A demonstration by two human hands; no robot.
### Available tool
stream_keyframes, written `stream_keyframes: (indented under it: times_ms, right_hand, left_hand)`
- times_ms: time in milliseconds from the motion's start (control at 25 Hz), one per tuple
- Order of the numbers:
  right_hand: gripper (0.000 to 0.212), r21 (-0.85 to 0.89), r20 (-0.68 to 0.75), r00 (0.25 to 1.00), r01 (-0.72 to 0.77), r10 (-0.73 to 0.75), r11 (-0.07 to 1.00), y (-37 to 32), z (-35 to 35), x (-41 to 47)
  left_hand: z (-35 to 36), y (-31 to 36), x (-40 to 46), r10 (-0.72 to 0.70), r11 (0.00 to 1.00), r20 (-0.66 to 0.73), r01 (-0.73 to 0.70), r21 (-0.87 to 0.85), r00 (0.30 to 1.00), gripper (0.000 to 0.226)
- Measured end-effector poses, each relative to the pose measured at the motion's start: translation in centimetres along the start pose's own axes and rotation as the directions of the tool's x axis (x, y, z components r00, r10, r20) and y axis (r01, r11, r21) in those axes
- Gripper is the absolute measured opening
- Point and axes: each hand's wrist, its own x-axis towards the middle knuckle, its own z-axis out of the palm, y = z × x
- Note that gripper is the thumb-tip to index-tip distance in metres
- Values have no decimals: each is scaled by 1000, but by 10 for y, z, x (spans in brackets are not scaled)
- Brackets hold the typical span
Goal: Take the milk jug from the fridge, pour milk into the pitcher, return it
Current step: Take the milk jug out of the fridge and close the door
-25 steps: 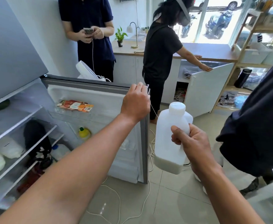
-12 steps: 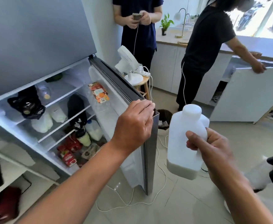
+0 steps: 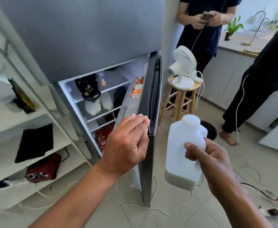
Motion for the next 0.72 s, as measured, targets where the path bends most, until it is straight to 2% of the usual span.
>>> stream_keyframes:
  times_ms: [360,560,720]
  right_hand:
    - [23,-7,147,987,64,-62,998,-9,118,17]
    - [25,-9,201,975,96,-92,995,-17,176,26]
    - [21,-16,262,961,92,-84,996,-21,214,42]
  left_hand:
    - [-58,-112,-15,-185,957,-71,196,216,980,23]
    - [-74,-174,-9,-231,911,17,210,355,973,18]
    - [-78,-216,-1,-277,872,57,225,435,959,22]
